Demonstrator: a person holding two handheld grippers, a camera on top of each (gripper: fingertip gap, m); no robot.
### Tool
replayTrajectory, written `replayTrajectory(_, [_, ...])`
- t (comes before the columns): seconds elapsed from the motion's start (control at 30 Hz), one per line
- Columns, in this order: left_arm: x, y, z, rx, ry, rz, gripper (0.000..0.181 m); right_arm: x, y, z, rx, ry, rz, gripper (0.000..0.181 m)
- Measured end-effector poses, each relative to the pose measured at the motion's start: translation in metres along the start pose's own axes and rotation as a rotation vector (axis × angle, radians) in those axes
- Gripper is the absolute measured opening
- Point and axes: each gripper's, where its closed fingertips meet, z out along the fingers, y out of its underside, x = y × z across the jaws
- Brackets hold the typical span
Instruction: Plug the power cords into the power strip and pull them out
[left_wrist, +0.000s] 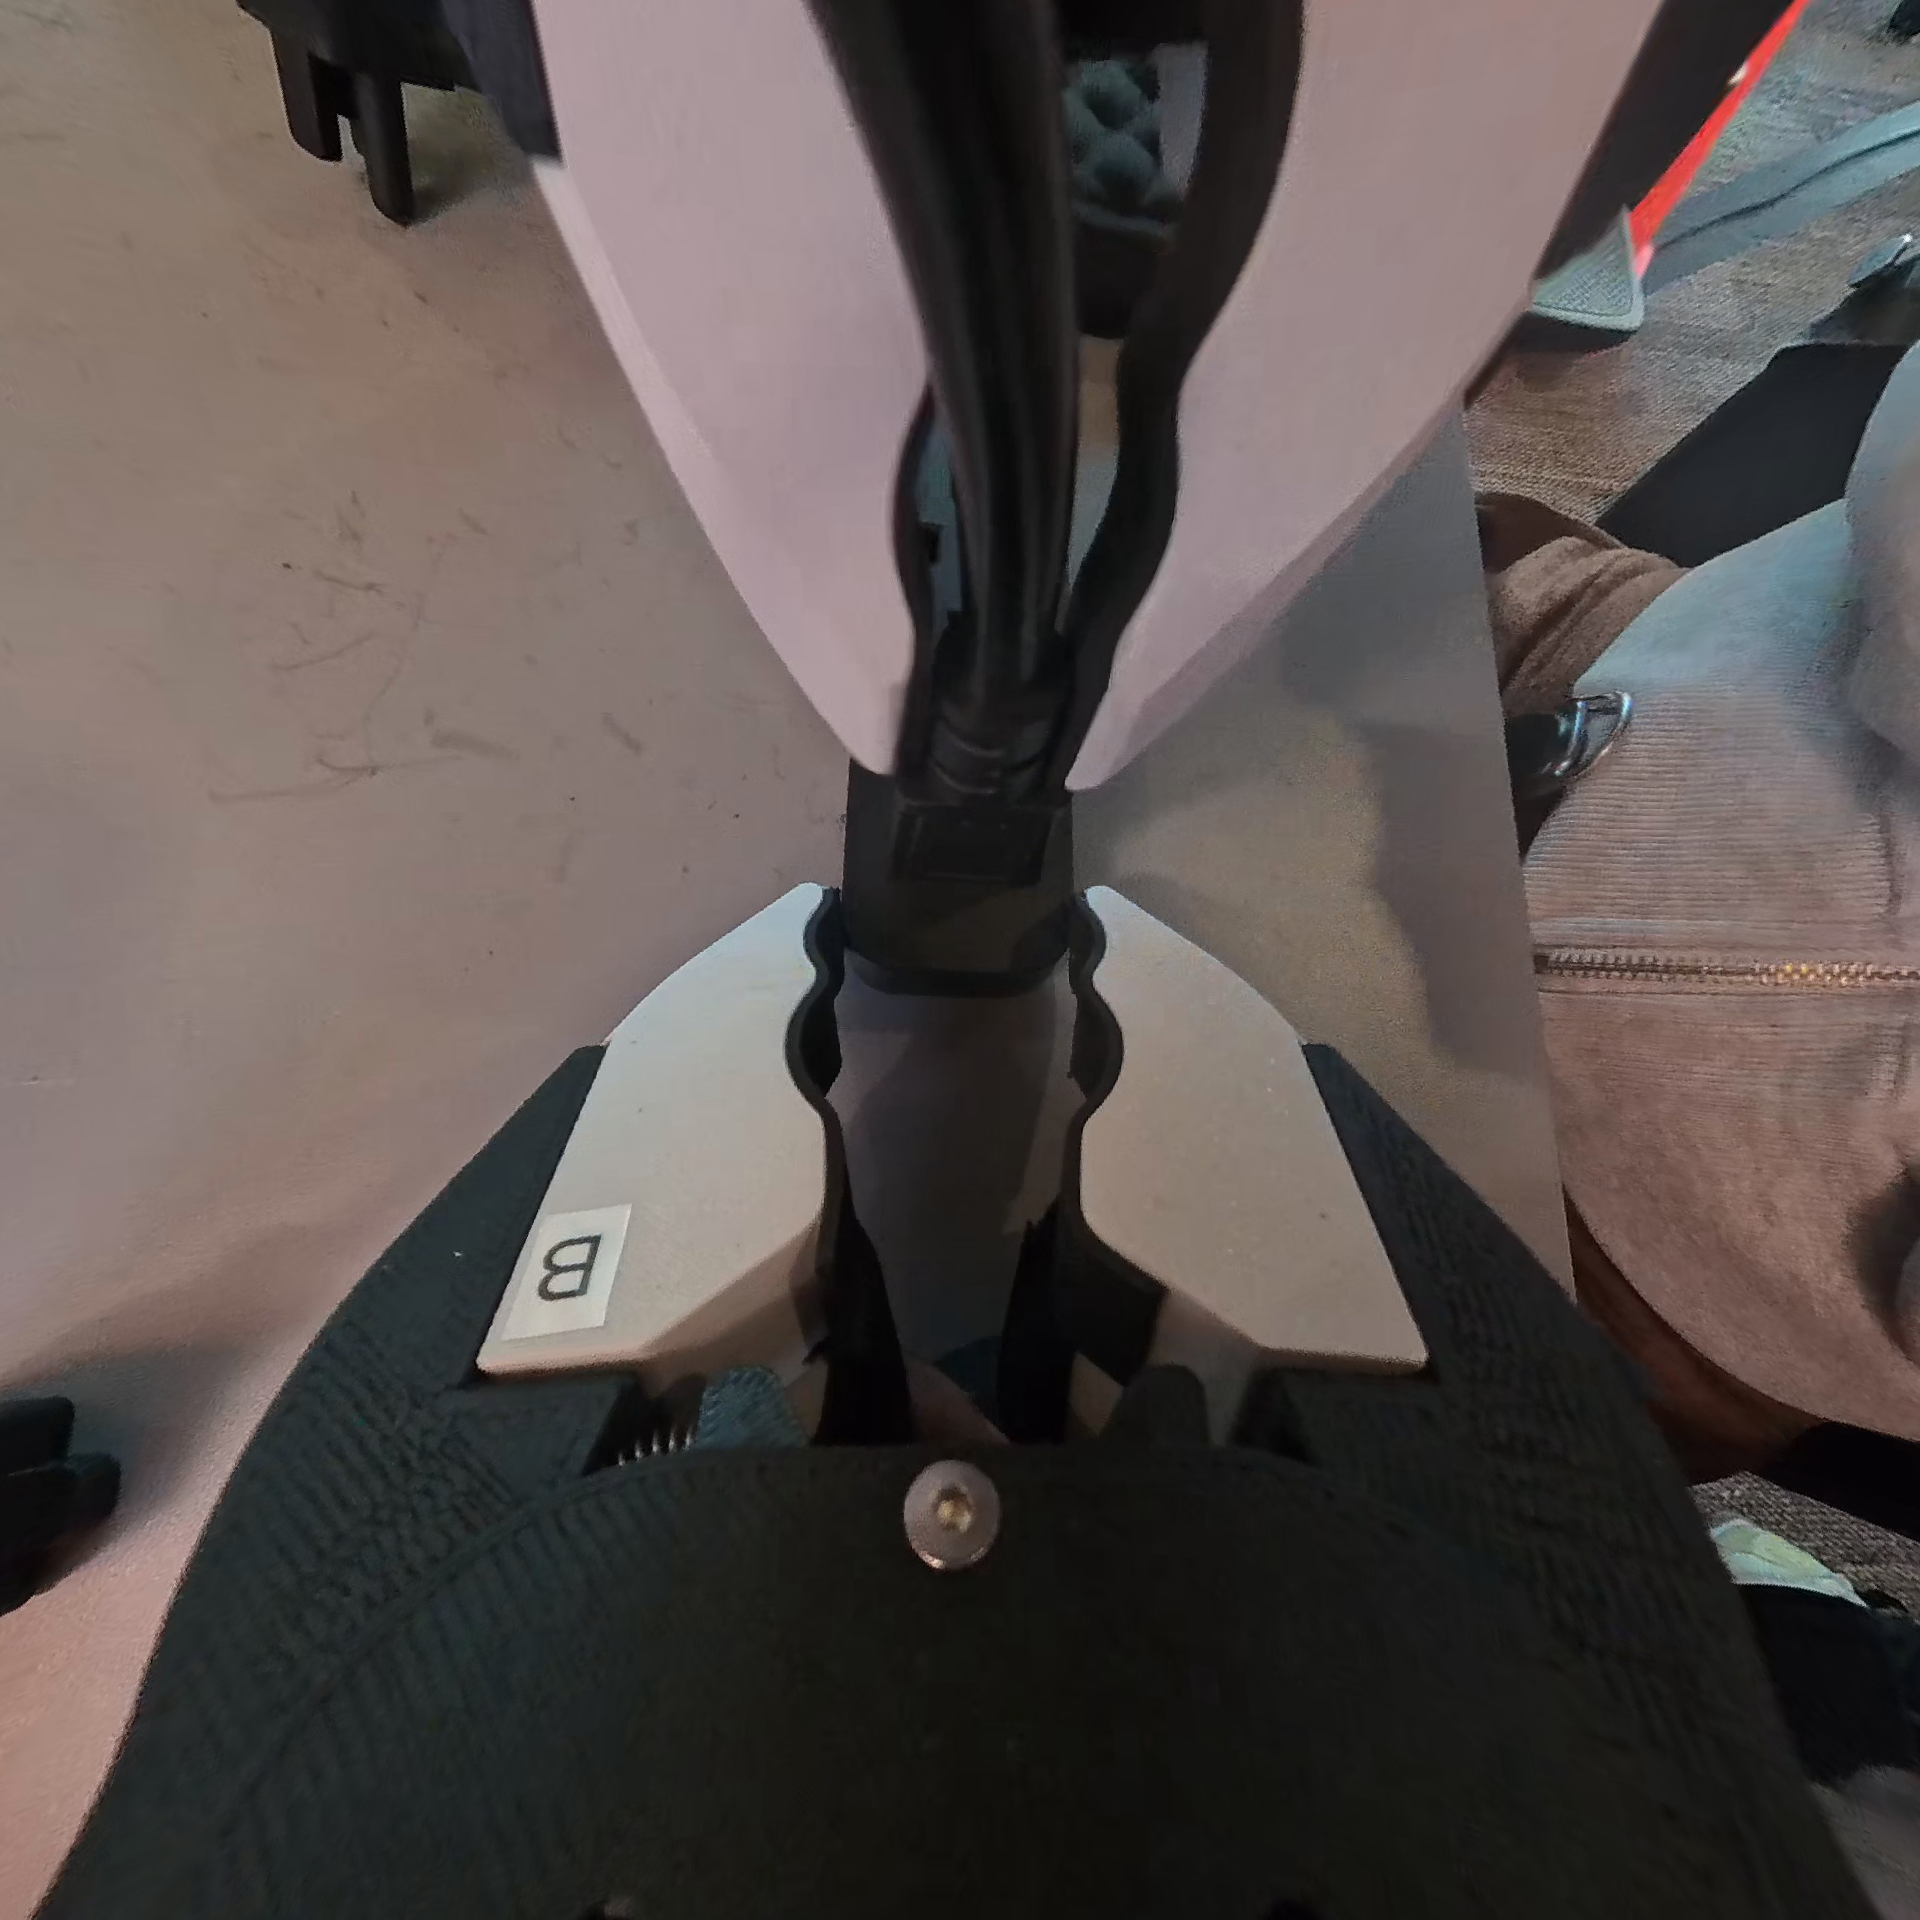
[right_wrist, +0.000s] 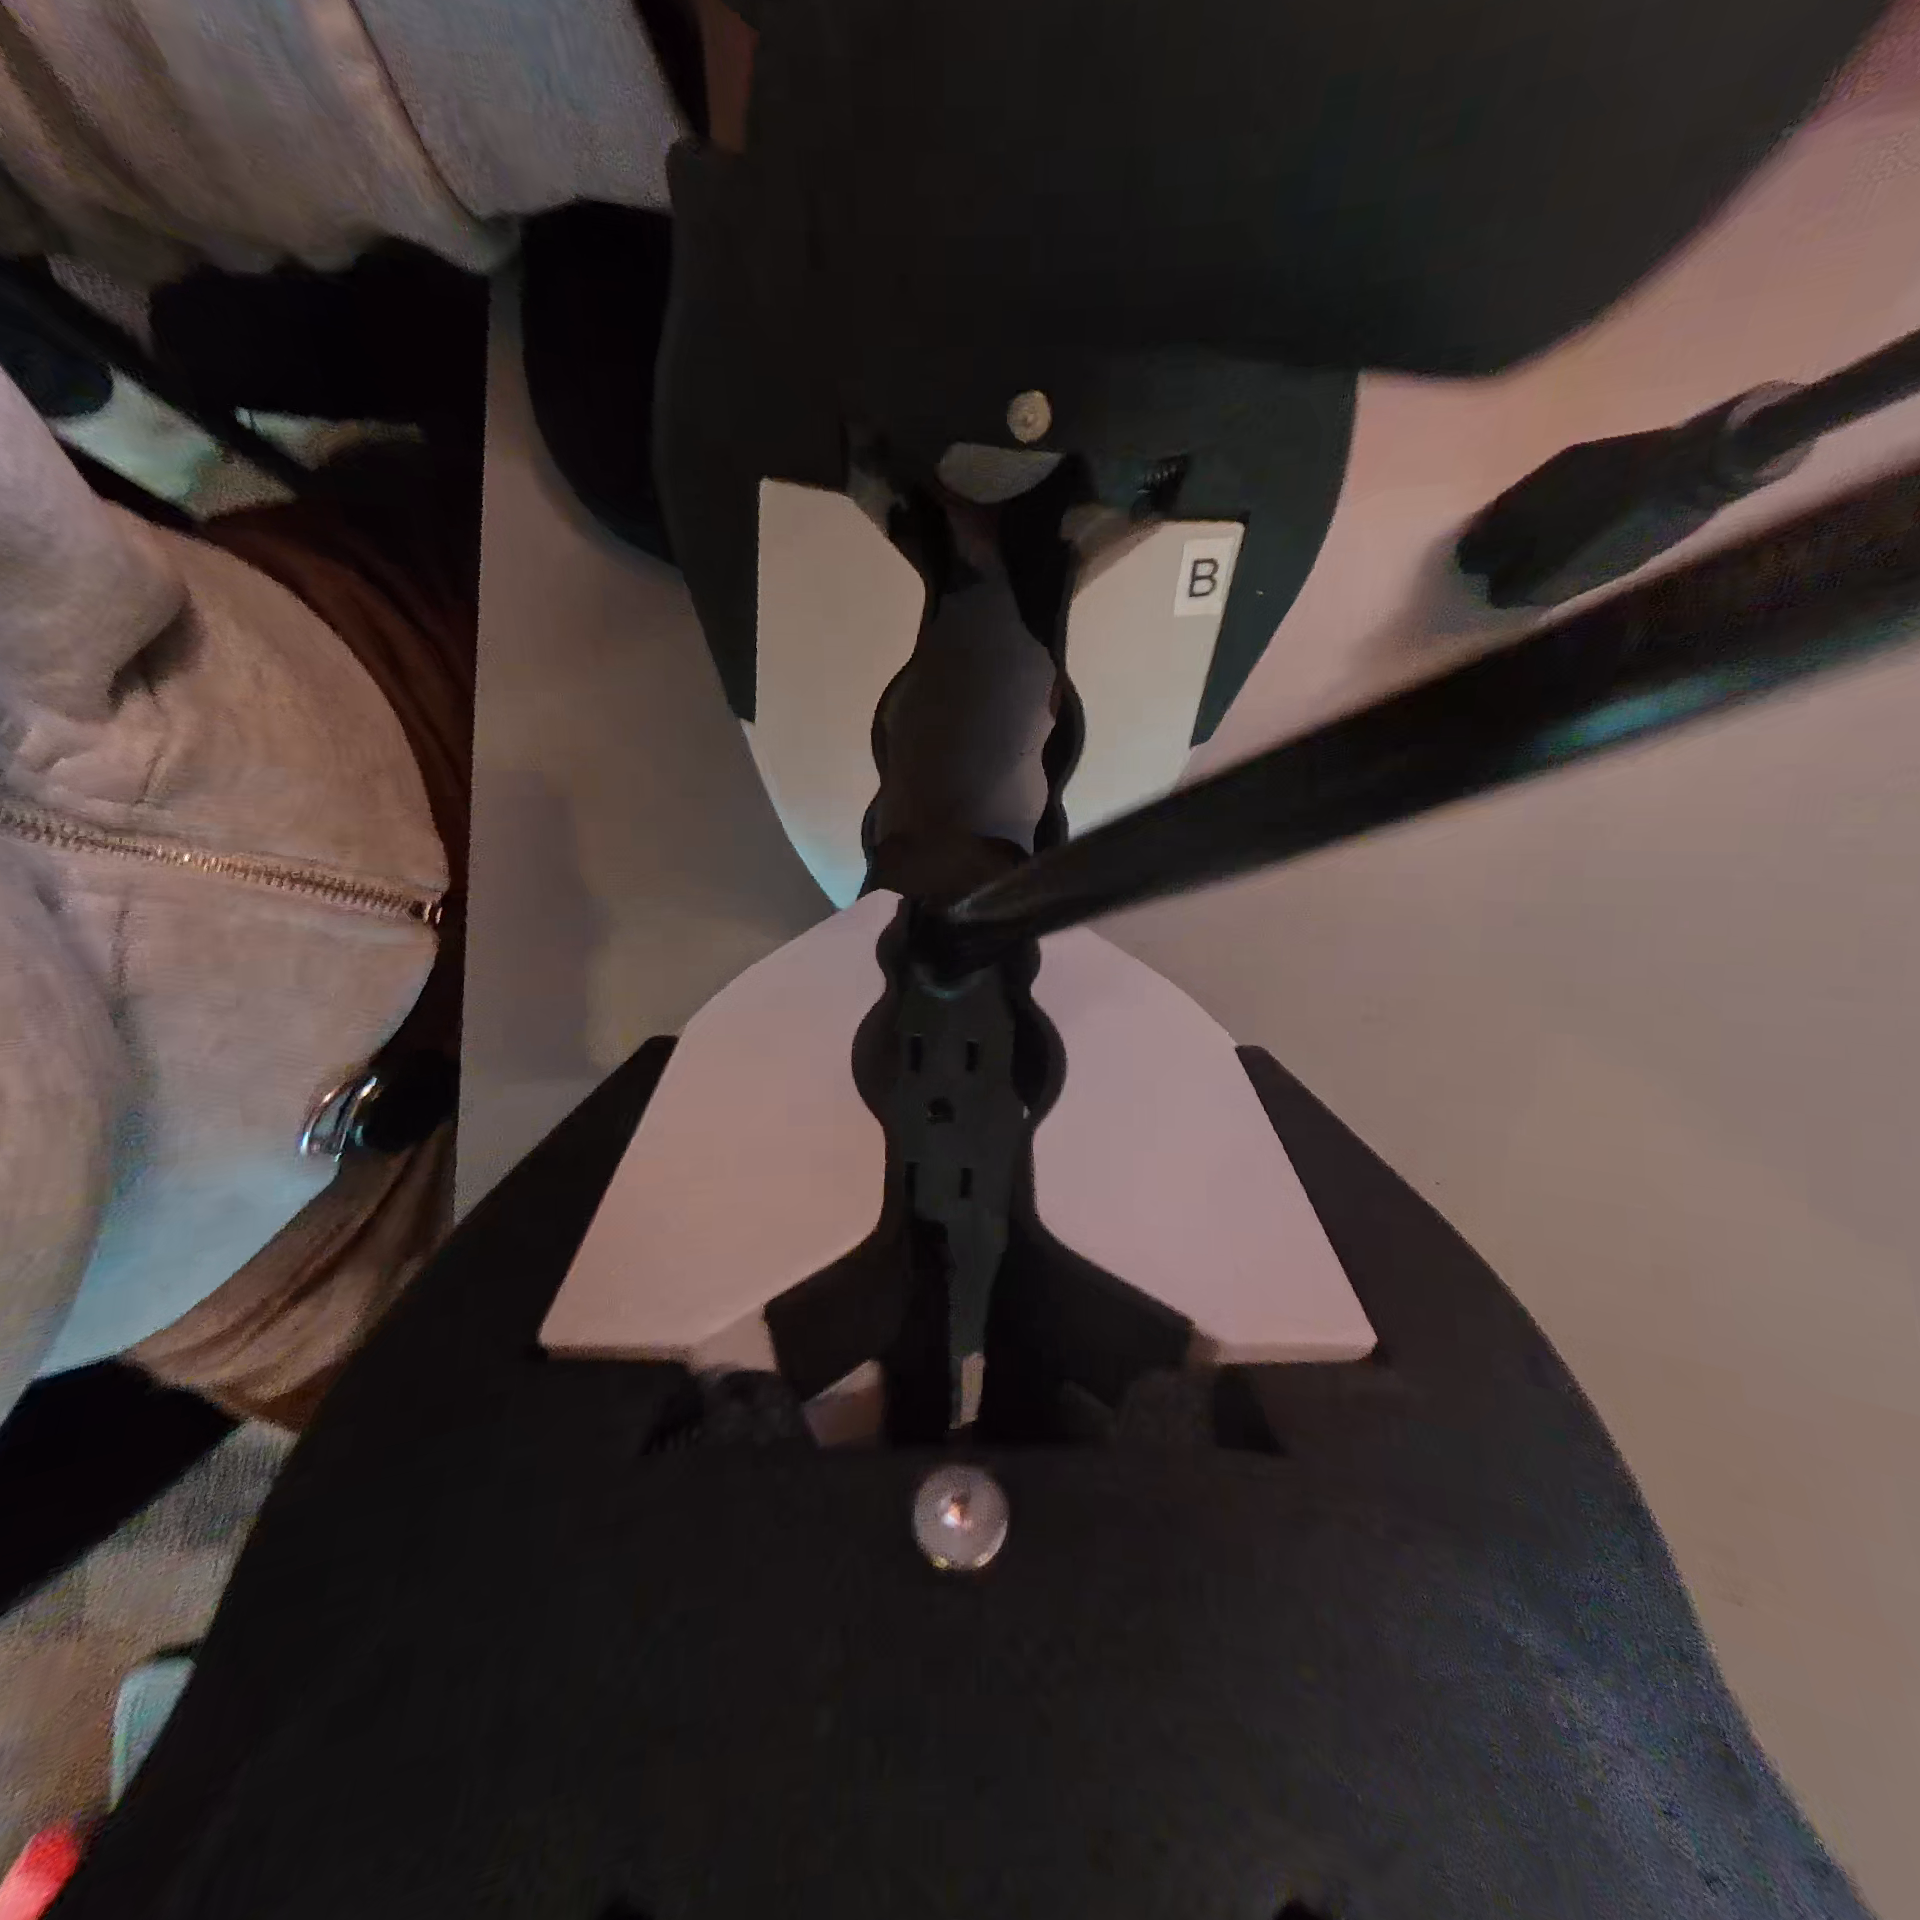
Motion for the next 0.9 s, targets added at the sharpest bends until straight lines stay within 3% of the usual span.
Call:
replayTrajectory(0.07, [0.000, 0.000, 0.000, -0.001, -0.004, 0.002, 0.041, -0.001, -0.006, -0.012, 0.141, 0.002, 0.048, 0.047])
replayTrajectory(0.17, [0.000, 0.000, 0.000, -0.005, -0.005, 0.002, 0.041, 0.002, -0.024, -0.062, 0.525, 0.043, 0.107, 0.057])
replayTrajectory(0.23, [0.000, 0.000, 0.000, -0.008, -0.005, 0.000, 0.042, 0.007, -0.017, -0.090, 0.687, 0.119, 0.115, 0.065])
replayTrajectory(0.33, [-0.002, 0.000, 0.000, -0.015, -0.011, -0.014, 0.046, 0.007, 0.008, -0.103, 0.773, 0.173, 0.130, 0.090])
replayTrajectory(0.4, [-0.003, 0.000, 0.000, -0.023, -0.020, -0.022, 0.052, 0.006, 0.022, -0.100, 0.816, 0.207, 0.107, 0.097])
replayTrajectory(0.5, [-0.003, -0.003, -0.004, -0.007, -0.060, 0.011, 0.071, 0.007, 0.038, -0.092, 0.889, 0.245, 0.093, 0.097])
replayTrajectory(0.57, [-0.001, -0.012, -0.014, 0.046, -0.123, 0.016, 0.082, 0.011, 0.041, -0.102, 1.021, 0.265, 0.115, 0.090])
replayTrajectory(0.67, [0.011, -0.027, -0.049, 0.131, -0.218, -0.003, 0.084, 0.008, 0.042, -0.130, 1.174, 0.229, 0.124, 0.089])
replayTrajectory(0.77, [0.016, -0.027, -0.111, 0.204, -0.418, -0.005, 0.077, 0.012, 0.049, -0.146, 1.267, 0.259, 0.151, 0.080])
replayTrajectory(0.83, [0.005, -0.008, -0.170, 0.185, -0.613, -0.016, 0.073, 0.008, 0.047, -0.147, 1.282, 0.240, 0.148, 0.079])
replayTrajectory(0.9, [-0.011, 0.026, -0.230, 0.080, -0.781, -0.091, 0.070, 0.003, 0.043, -0.141, 1.256, 0.238, 0.120, 0.078])
